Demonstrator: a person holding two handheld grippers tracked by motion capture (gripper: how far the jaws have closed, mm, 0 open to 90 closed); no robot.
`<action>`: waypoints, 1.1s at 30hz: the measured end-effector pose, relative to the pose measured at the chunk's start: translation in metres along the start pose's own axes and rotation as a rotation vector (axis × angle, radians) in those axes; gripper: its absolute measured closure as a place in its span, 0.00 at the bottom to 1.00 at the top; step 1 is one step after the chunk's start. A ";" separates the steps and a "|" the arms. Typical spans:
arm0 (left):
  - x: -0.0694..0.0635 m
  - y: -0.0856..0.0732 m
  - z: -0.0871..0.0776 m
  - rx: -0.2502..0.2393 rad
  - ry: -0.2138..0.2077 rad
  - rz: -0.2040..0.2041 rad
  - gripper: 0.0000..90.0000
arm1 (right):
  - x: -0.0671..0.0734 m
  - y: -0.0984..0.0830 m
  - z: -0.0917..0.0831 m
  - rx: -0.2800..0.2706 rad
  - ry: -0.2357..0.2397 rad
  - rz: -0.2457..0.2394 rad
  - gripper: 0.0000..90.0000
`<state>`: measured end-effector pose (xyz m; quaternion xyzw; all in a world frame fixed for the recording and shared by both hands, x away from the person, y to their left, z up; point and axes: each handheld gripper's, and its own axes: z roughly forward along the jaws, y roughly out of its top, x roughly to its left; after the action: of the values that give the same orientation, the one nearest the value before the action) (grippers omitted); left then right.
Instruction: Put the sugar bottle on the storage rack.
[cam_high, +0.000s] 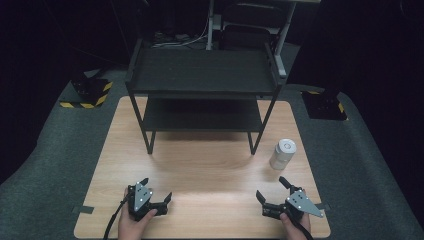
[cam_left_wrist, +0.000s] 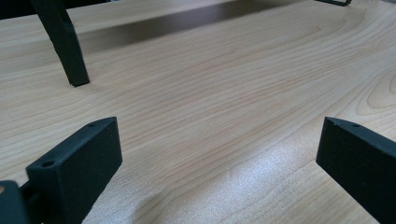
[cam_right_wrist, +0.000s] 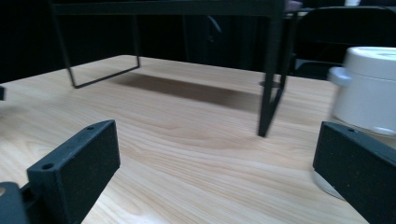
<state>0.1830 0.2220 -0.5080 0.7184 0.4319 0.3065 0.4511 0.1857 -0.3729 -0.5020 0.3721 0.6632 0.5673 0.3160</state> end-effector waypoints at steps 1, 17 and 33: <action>0.000 0.000 0.000 0.000 0.000 0.000 0.01 | 0.000 0.000 0.000 0.000 0.000 0.000 0.00; 0.000 0.001 0.001 0.003 -0.003 0.008 0.01 | -0.005 0.006 0.017 0.077 -0.264 0.014 0.00; 0.001 -0.001 0.000 -0.005 -0.005 -0.002 0.01 | -0.021 0.012 0.085 0.090 -0.372 0.018 0.21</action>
<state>0.1832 0.2233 -0.5087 0.7177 0.4307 0.3052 0.4542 0.2701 -0.3460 -0.5038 0.4905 0.6146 0.4611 0.4111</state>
